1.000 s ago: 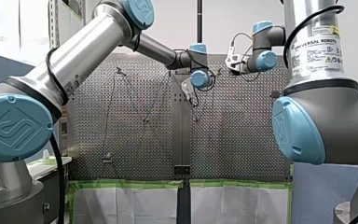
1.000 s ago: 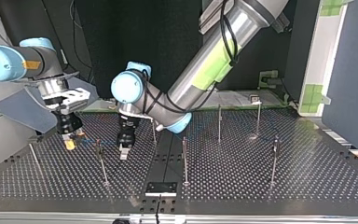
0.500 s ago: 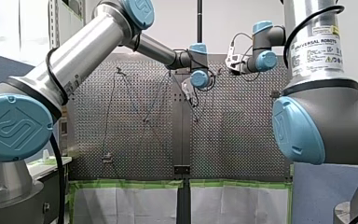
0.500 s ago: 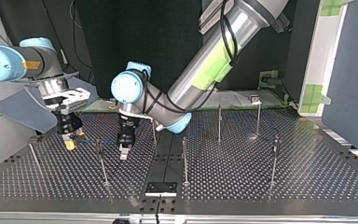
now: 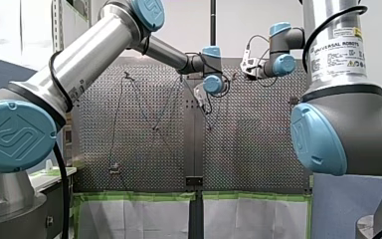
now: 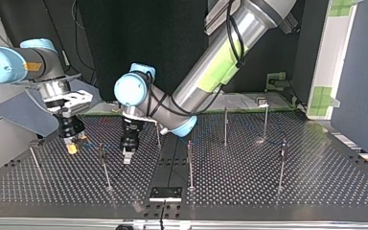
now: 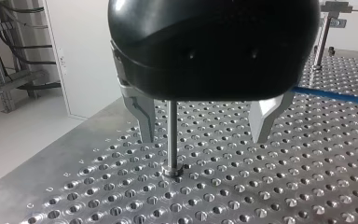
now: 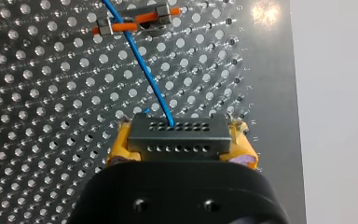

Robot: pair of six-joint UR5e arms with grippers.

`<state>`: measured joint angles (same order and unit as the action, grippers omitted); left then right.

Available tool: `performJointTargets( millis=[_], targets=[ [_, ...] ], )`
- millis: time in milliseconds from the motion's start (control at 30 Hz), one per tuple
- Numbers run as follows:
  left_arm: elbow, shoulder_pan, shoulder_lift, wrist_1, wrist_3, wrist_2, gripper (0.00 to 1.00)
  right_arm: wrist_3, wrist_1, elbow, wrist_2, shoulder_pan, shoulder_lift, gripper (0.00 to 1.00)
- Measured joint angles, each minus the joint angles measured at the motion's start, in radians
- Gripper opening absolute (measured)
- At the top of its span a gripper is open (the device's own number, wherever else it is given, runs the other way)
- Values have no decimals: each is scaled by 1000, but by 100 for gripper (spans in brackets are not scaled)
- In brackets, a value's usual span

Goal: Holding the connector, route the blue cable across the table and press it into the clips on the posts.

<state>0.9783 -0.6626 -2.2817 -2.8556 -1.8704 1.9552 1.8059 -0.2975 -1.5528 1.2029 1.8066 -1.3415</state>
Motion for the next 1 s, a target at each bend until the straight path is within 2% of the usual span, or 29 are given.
performJointTargets(
  millis=[1000],
  targets=[
    [-14, 25, 0, 12, 1, -1, 100, 0, 0, 0, 0, 0, 0, 0]
  ],
)
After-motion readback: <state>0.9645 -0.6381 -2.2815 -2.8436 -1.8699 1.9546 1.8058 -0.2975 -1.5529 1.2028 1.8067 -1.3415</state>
